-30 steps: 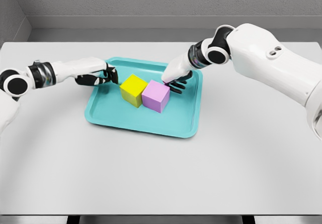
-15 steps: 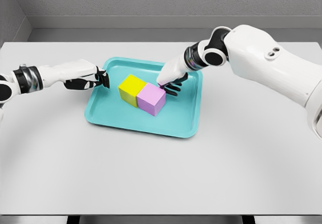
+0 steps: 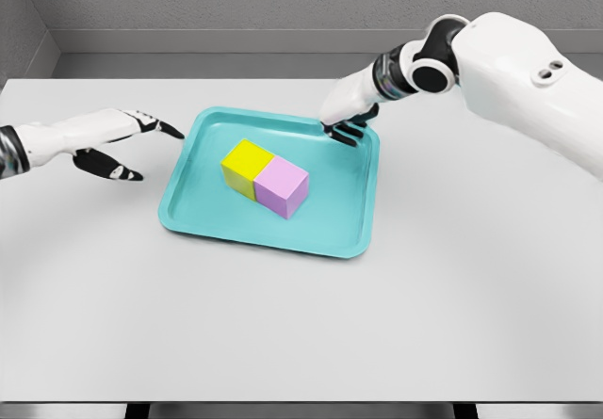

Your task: Push two cubes

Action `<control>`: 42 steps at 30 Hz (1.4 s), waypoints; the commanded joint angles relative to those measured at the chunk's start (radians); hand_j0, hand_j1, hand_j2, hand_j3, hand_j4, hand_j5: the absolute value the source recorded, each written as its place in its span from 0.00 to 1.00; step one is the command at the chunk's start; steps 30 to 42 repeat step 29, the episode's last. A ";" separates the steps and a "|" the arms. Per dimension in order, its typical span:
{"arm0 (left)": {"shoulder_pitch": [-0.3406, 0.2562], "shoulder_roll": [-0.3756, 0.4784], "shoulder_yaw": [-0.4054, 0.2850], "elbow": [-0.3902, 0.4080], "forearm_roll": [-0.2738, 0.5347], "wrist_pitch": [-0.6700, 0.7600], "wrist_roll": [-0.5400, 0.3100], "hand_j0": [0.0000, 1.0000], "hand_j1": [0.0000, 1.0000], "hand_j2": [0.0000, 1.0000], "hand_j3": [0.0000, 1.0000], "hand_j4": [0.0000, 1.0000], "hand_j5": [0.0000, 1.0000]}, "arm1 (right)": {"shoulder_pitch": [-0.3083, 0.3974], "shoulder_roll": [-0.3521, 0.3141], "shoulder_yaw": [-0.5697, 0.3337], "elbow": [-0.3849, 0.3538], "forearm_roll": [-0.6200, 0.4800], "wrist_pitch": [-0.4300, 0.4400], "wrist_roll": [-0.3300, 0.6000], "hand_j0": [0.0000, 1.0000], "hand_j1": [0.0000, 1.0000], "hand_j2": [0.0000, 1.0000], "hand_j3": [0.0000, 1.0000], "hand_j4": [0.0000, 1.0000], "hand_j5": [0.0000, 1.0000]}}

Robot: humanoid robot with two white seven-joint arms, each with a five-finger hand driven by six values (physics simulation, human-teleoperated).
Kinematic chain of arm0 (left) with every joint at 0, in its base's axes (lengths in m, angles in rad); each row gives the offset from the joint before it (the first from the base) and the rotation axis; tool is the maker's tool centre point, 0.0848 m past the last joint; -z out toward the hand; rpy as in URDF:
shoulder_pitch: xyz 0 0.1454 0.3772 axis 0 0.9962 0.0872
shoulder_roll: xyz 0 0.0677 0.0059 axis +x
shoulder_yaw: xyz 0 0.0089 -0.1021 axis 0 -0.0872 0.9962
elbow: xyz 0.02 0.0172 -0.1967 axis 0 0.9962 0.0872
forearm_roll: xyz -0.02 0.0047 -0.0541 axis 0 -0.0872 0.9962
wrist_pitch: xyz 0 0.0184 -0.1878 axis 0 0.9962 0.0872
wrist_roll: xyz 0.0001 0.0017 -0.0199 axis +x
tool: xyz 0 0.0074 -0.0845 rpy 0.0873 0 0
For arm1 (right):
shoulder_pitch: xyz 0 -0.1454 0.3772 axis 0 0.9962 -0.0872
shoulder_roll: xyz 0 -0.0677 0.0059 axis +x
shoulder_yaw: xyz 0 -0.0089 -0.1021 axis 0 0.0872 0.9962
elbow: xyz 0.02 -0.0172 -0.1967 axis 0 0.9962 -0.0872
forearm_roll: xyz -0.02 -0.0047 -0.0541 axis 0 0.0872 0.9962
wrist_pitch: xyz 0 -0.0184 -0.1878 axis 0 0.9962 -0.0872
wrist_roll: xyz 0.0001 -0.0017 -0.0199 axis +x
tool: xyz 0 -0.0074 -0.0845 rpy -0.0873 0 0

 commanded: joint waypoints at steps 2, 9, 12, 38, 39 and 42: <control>0.000 0.005 0.005 0.003 0.005 0.003 0.000 1.00 1.00 1.00 1.00 1.00 1.00 | -0.003 -0.084 -0.037 -0.022 0.003 -0.013 0.000 0.14 0.14 0.14 0.14 0.14 0.14; -0.002 -0.004 -0.001 0.021 0.001 0.003 0.000 1.00 1.00 1.00 1.00 1.00 1.00 | -0.005 -0.342 -0.091 -0.094 -0.061 -0.155 0.000 0.17 0.17 0.17 0.17 0.17 0.17; -0.005 -0.010 -0.003 0.035 -0.002 0.003 0.000 1.00 1.00 1.00 1.00 1.00 1.00 | 0.000 -0.385 -0.091 -0.094 -0.091 -0.155 0.000 0.20 0.20 0.20 0.20 0.20 0.20; -0.011 -0.013 0.000 0.067 -0.028 0.003 0.000 1.00 1.00 1.00 1.00 1.00 1.00 | 0.031 -0.420 -0.091 -0.093 -0.132 -0.155 0.000 1.00 1.00 1.00 1.00 1.00 1.00; -0.011 -0.013 0.000 0.067 -0.028 0.003 0.000 1.00 1.00 1.00 1.00 1.00 1.00 | 0.031 -0.420 -0.091 -0.093 -0.132 -0.155 0.000 1.00 1.00 1.00 1.00 1.00 1.00; -0.011 -0.013 0.000 0.067 -0.028 0.003 0.000 1.00 1.00 1.00 1.00 1.00 1.00 | 0.031 -0.420 -0.091 -0.093 -0.132 -0.155 0.000 1.00 1.00 1.00 1.00 1.00 1.00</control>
